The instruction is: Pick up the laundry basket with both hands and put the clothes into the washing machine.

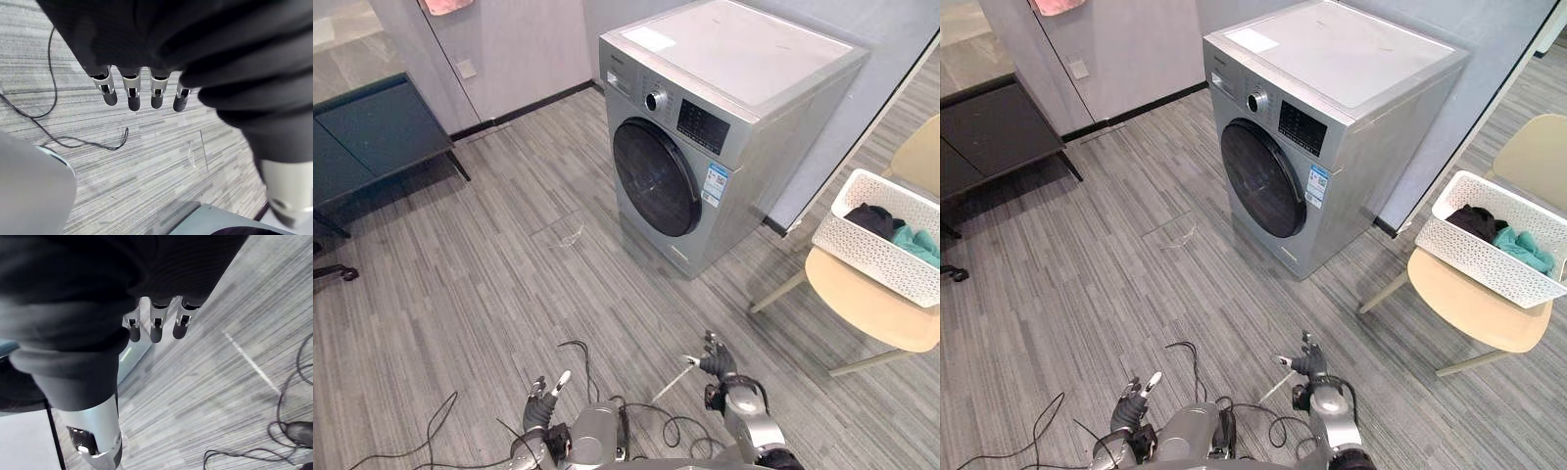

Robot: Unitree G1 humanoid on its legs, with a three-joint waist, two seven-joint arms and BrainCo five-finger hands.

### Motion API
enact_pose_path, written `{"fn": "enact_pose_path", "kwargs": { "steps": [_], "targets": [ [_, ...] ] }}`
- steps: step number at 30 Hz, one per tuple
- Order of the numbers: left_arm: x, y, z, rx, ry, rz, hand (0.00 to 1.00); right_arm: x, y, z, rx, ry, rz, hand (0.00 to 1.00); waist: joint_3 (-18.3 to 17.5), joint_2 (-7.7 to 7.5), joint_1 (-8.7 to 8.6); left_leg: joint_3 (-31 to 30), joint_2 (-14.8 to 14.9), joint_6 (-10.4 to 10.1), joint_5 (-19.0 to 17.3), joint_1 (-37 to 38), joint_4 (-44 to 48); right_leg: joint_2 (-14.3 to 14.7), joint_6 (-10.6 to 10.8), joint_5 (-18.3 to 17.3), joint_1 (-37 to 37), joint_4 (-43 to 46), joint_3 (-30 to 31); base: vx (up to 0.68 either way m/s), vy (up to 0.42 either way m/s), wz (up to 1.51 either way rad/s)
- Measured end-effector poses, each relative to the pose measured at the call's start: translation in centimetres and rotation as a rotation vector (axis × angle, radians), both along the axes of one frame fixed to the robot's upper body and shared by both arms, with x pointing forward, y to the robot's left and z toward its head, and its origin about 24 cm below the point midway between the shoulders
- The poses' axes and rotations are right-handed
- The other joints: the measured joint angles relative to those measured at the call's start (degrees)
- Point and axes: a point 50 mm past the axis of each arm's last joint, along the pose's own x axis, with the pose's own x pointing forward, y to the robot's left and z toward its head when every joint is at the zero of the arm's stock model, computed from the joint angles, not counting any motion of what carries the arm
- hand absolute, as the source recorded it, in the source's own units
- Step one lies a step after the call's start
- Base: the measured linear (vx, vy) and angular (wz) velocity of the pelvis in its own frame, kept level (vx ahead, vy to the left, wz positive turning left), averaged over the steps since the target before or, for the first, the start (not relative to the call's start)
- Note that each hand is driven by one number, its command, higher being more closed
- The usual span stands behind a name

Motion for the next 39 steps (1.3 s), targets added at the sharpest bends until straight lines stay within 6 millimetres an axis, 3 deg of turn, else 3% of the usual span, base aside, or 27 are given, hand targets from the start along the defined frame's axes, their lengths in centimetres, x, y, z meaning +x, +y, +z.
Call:
{"fn": "enact_pose_path", "kwargs": {
  "steps": [2, 5, 6, 7, 8, 10, 11, 12, 13, 14, 15, 17, 18, 21, 22, 23, 24, 25, 27, 28, 29, 31, 34, 36, 37, 39],
  "targets": [
    [0.2, 0.0, 0.1, 0.023, -0.001, -0.039, 0.0, 0.6, 0.4, 0.5, -0.013, -0.026, 0.025, 0.0, 0.2, -0.93, -0.03, 0.1, -1.0, 0.3, 0.6, 3.1, -3.8, 5.8, 0.2, -3.8, -2.1, -2.9, -2.0, 0.17, 0.082, 0.07],
    [1.3, -0.7, 0.4, 0.013, -0.029, -0.068, 0.0, 1.7, 0.6, 1.3, -0.028, -0.065, 0.031, 0.0, 0.5, -1.01, -0.53, 0.1, -1.0, 0.3, 0.6, 4.7, -5.2, 12.0, 0.1, -4.4, -4.8, -13.3, -6.1, 0.17, -0.018, 0.17],
    [2.0, -1.1, 0.6, 0.011, -0.044, -0.095, 0.0, 2.0, 0.8, 1.7, -0.033, -0.082, 0.041, 0.0, 0.2, -1.59, -0.7, -0.2, -1.0, -0.1, 0.4, 4.6, -4.7, 14.3, -3.7, 0.0, -4.7, -19.1, -5.8, 0.14, -0.043, 0.39],
    [2.3, -1.0, 0.7, 0.015, -0.051, -0.103, 0.0, 2.0, 0.8, 1.8, -0.036, -0.088, 0.043, 0.0, 0.3, -1.23, -1.14, -1.1, -0.9, -0.5, 0.1, 4.8, -4.3, 15.4, -5.2, 2.1, -4.1, -19.9, -4.9, 0.22, -0.063, 0.38],
    [2.8, -1.6, 0.8, 0.003, -0.065, -0.11, 0.0, 2.2, 1.0, 2.0, -0.049, -0.101, 0.049, 0.0, 0.6, -0.12, -1.01, -1.6, 0.2, -1.5, -0.2, 6.2, -4.4, 17.0, -5.0, 1.8, -2.7, -20.8, -4.4, 0.27, -0.061, 0.02],
    [2.8, -1.6, 0.8, -0.003, -0.069, -0.092, 0.0, 2.5, 2.0, 3.0, -0.039, -0.147, 0.082, 0.0, 0.9, 0.51, -0.52, -0.5, 2.6, -4.5, 0.8, 5.5, 1.8, 19.2, -5.3, 1.0, 0.1, -22.9, -4.3, 0.31, -0.077, -0.32],
    [2.7, -1.6, 0.9, -0.012, -0.074, -0.066, 0.0, 2.7, 2.8, 3.5, -0.034, -0.175, 0.11, 0.0, 1.4, 1.35, -0.38, 0.1, 5.7, -8.1, 3.2, 3.2, 11.5, 21.5, -5.7, 0.8, 3.3, -24.7, -4.3, 0.27, -0.089, -0.4],
    [2.6, -1.6, 1.1, -0.021, -0.085, -0.037, 0.0, 2.8, 3.4, 4.0, -0.033, -0.199, 0.126, 0.0, 1.5, 2.2, -0.1, 0.4, 8.3, -9.1, 6.3, 1.5, 19.2, 23.4, -6.3, 0.3, 5.7, -25.6, -3.6, 0.37, -0.059, -0.87],
    [2.2, -1.5, 1.5, -0.027, -0.106, -0.007, 0.0, 3.1, 4.4, 4.8, -0.021, -0.233, 0.148, 0.0, 1.3, 2.79, 0.78, 1.1, 12.0, -7.6, 13.1, -1.8, 29.4, 25.6, -7.2, -0.2, 8.6, -26.8, -1.7, 0.26, 0.013, -0.89],
    [2.2, -1.4, 1.5, -0.027, -0.108, -0.003, 0.0, 3.2, 4.8, 5.0, -0.01, -0.243, 0.152, 0.0, 1.2, 2.92, 1.18, 1.6, 13.0, -7.3, 13.0, -2.8, 32.2, 26.0, -7.5, -0.4, 9.4, -27.3, -1.2, 0.26, 0.039, -0.86],
    [2.5, -1.4, 1.7, -0.028, -0.121, -0.003, 0.0, 3.5, 5.4, 5.5, 0.003, -0.259, 0.144, 0.0, 1.2, 2.81, 1.23, 2.4, 14.9, -5.7, 11.7, -5.3, 35.8, 26.5, -7.6, -0.6, 10.7, -28.7, -0.2, 0.2, 0.041, -0.36],
    [3.1, -1.5, 1.9, -0.028, -0.134, -0.006, 0.0, 3.9, 5.8, 5.7, 0.0, -0.267, 0.146, 0.0, 1.3, 2.33, 1.63, 3.7, 16.5, -3.6, 10.0, -7.9, 34.2, 26.4, -7.0, -0.1, 12.2, -31.2, 1.4, 0.24, 0.09, -0.33],
    [3.1, -1.5, 1.9, -0.03, -0.134, -0.002, 0.0, 4.0, 6.3, 5.6, -0.023, -0.264, 0.176, 0.0, 1.2, 2.19, 1.74, 4.0, 17.0, -3.7, 9.6, -8.2, 29.6, 26.1, -6.0, 0.6, 13.0, -32.6, 2.6, 0.2, 0.14, -0.4],
    [2.9, -1.4, 1.6, -0.023, -0.115, 0.002, 0.0, 4.9, 7.1, 5.7, -0.06, -0.265, 0.227, 0.0, 1.4, 1.92, 1.63, 1.9, 16.0, -5.4, 8.4, -7.3, 14.3, 24.3, -4.7, 1.3, 13.4, -33.2, 5.3, 0.2, 0.29, -0.48],
    [2.9, -1.4, 1.6, -0.032, -0.114, 0.013, 0.0, 5.5, 7.6, 5.9, -0.078, -0.264, 0.251, 0.0, 1.4, 1.96, 1.75, -2.5, 13.1, -6.8, 9.2, -5.1, 4.1, 23.3, -3.4, 2.0, 13.0, -33.2, 7.5, 0.17, 0.366, -0.64],
    [2.7, -1.4, 1.5, -0.038, -0.111, 0.021, 0.0, 5.7, 7.9, 6.0, -0.089, -0.268, 0.264, 0.0, 1.2, 2.39, 1.74, -5.4, 12.4, -7.9, 9.8, -3.7, -0.3, 23.4, -2.0, 2.1, 12.9, -33.2, 8.4, 0.16, 0.399, -0.7],
    [2.7, -1.4, 1.3, -0.043, -0.1, 0.025, 0.0, 6.0, 8.2, 6.3, -0.1, -0.28, 0.277, 0.0, 1.4, 1.93, 2.06, -8.6, 10.2, -10.9, 8.1, -1.6, -2.1, 23.0, 0.3, 1.8, 12.8, -33.9, 10.4, 0.13, 0.36, -0.42],
    [3.2, -1.0, 1.3, -0.026, -0.097, 0.021, 0.0, 6.1, 8.5, 6.3, -0.11, -0.283, 0.292, 0.0, 1.7, 0.84, 2.34, -10.5, 7.2, -10.6, 8.3, -1.8, -1.1, 21.9, 1.8, 2.4, 13.2, -36.5, 11.5, 0.12, 0.325, -0.22],
    [3.0, -1.0, 1.2, -0.02, -0.091, 0.025, 0.0, 6.1, 8.7, 6.3, -0.112, -0.281, 0.302, 0.0, 1.7, 0.39, 2.28, -14.4, 3.5, -10.6, 8.3, -1.8, 1.8, 20.0, 3.5, 3.6, 16.7, -39.9, 12.3, 0.08, 0.264, 0.13],
    [3.0, -1.1, 1.3, -0.018, -0.1, 0.018, 0.0, 6.2, 8.7, 6.4, -0.112, -0.284, 0.303, 0.0, 1.3, 0.18, 1.93, -13.1, 1.9, -10.5, 8.2, -2.0, 2.2, 18.0, 4.2, 4.2, 17.2, -40.4, 12.1, 0.04, 0.236, 0.23],
    [3.0, -1.2, 1.3, -0.015, -0.104, 0.007, 0.0, 6.3, 8.7, 6.5, -0.112, -0.289, 0.3, 0.0, 1.0, -0.19, 1.6, -12.6, 1.4, -10.0, 7.8, -2.3, 2.2, 17.3, 4.5, 4.3, 16.9, -40.3, 11.9, 0.01, 0.241, 0.18],
    [3.2, -1.9, 1.4, -0.015, -0.109, -0.051, 0.0, 6.9, 8.3, 6.7, -0.125, -0.295, 0.283, 0.0, 1.2, 1.34, 1.67, -11.4, 0.6, -7.5, 4.6, -3.6, 2.0, 16.2, 5.3, 4.8, 14.4, -40.2, 12.9, -0.04, 0.23, -0.17],
    [3.3, -2.8, 1.4, -0.026, -0.109, -0.089, 0.0, 8.4, 7.4, 7.3, -0.18, -0.3, 0.259, 0.0, 1.9, 1.76, 2.49, -6.6, 0.0, -6.9, 3.2, -5.1, 0.9, 14.0, 6.6, 5.6, 8.2, -37.0, 16.9, -0.09, 0.231, -0.76],
    [3.8, -3.5, 1.6, -0.037, -0.129, -0.117, 0.0, 10.8, 6.5, 9.5, -0.241, -0.357, 0.21, 0.0, 3.4, 2.68, 3.96, -0.5, 0.4, -5.6, 3.3, -5.6, 1.2, 10.0, 5.7, 5.5, 2.7, -30.8, 13.6, -0.17, 0.216, -1.25],
    [4.4, -3.8, 2.2, -0.039, -0.167, -0.127, 0.0, 12.7, 6.3, 12.2, -0.258, -0.439, 0.162, 0.0, 5.0, 3.3, 4.59, 2.8, 0.7, -5.3, 3.1, -5.7, 1.4, 6.4, 4.7, 5.0, 0.2, -27.4, 6.3, -0.17, 0.152, -1.07],
    [5.8, -3.7, 3.4, -0.034, -0.24, -0.128, 0.0, 14.4, 5.9, 15.8, -0.275, -0.546, 0.091, 0.0, 7.1, 4.49, 4.63, 3.8, 2.0, -4.6, 2.6, -7.1, 2.2, 5.3, 3.6, 5.1, -0.4, -27.2, 0.7, -0.17, 0.079, -0.61]
  ]
}}
